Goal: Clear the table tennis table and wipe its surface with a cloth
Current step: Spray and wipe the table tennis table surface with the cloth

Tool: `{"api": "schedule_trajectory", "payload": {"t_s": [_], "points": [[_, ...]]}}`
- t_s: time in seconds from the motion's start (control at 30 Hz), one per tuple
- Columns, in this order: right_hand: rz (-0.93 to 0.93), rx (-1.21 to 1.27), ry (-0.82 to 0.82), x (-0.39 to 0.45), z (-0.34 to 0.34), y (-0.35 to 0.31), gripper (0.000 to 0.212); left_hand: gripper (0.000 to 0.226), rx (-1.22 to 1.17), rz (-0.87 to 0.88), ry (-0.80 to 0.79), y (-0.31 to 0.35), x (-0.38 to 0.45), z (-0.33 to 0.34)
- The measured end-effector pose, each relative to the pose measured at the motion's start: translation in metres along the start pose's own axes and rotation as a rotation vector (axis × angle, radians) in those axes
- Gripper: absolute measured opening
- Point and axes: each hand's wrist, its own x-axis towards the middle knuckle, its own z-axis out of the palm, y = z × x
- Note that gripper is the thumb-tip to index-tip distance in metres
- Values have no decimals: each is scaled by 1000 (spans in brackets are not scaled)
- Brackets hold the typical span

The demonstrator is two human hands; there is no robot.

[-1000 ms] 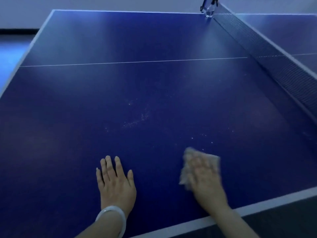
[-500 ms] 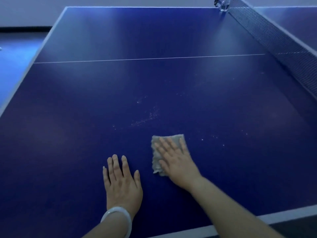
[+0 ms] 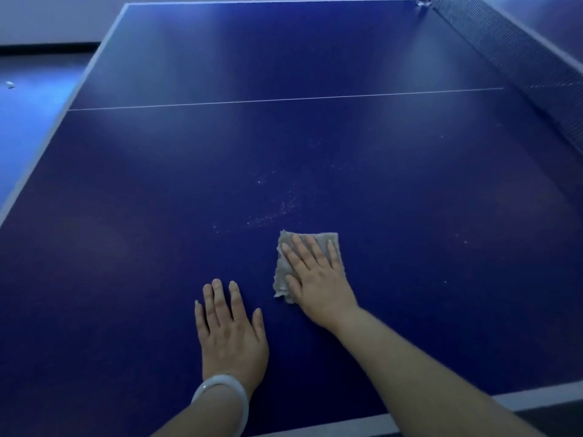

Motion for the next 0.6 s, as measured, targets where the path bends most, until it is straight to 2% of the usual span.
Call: {"api": "schedule_trajectory", "payload": {"t_s": [0.07,0.1,0.23,0.3,0.33,0.4,0.5,0.57,0.6], "points": [[-37,-34,-4,13,-8,37,59,72,4,-1,0,0,0,0],[36,-27,20,16,-12,61,58,72,-1,-4,-4,0,0,1],[709,156,65,-9,-26,150,57,70,-27,-12,-3,1,-1,0],[904,207,54,-27,-23,150,59,69,-27,-12,-7,1,-1,-1],[920,192,77,-33,-18,137,59,69,-21,-14,-7,1,-1,-2],[765,121,112,-43,-7,95,59,69,-18,-17,-6,0,-1,-3],[269,18,111,-67,12,30,58,69,-26,-17,-6,1,-1,-5],[68,8,50,-82,12,30,58,69,-37,-17,-10,2,-1,-7],[32,-11,36,-88,9,45,58,69,-40,-18,-13,2,-2,-7]]}}
